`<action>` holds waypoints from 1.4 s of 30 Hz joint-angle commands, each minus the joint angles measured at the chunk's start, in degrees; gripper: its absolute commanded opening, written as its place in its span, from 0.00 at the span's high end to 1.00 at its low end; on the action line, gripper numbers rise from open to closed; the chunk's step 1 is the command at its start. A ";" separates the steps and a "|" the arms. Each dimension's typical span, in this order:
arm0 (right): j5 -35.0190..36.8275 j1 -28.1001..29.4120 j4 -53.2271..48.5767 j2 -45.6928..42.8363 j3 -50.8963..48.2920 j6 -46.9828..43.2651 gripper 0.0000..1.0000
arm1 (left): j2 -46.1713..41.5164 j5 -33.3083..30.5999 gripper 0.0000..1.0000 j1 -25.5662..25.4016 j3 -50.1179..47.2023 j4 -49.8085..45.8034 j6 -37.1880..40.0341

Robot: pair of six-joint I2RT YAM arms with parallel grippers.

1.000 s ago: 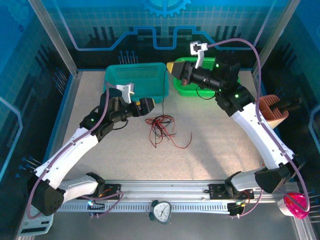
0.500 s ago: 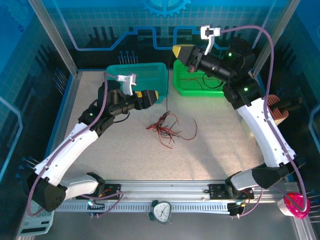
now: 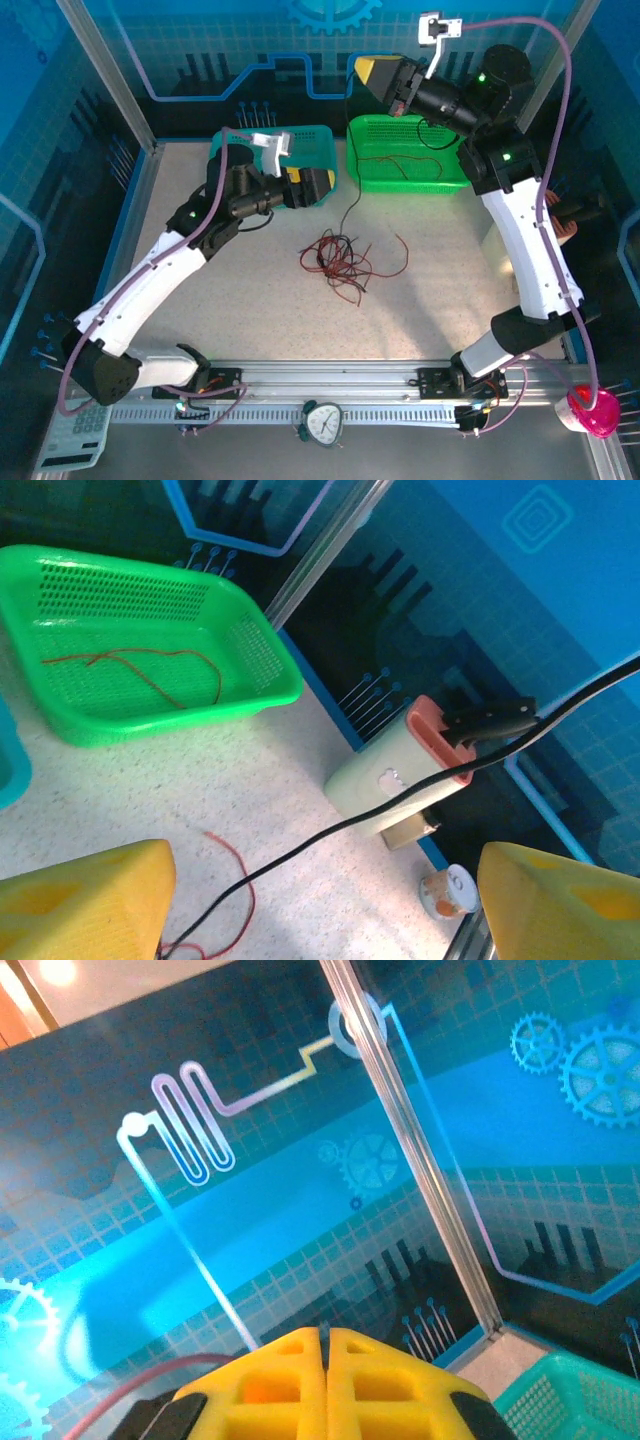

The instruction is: Untangle the cables

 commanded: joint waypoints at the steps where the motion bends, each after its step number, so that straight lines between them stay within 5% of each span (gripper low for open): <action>1: -1.92 -0.58 -2.25 0.61 -0.91 0.40 1.00 | 2.12 0.43 0.19 -1.06 4.21 1.17 2.71; 11: -2.60 -0.50 3.68 -3.82 -14.66 2.50 1.00 | 2.53 -0.41 0.18 -1.78 7.05 3.61 4.71; 22: -3.93 0.80 6.03 -4.65 -16.03 4.63 1.00 | 4.82 -1.16 0.29 -2.10 8.06 3.92 5.90; 31: -2.80 1.62 5.75 -6.22 -16.25 4.46 1.00 | 6.84 -1.17 0.57 -2.10 6.62 6.21 5.52; 39: -1.75 1.03 5.63 -7.14 -19.28 3.88 1.00 | 6.44 -1.51 1.00 -2.14 6.97 6.80 4.80; 42: -0.80 -0.04 6.75 -8.79 -22.65 4.20 1.00 | 5.21 -2.33 1.00 -2.12 7.90 6.41 5.13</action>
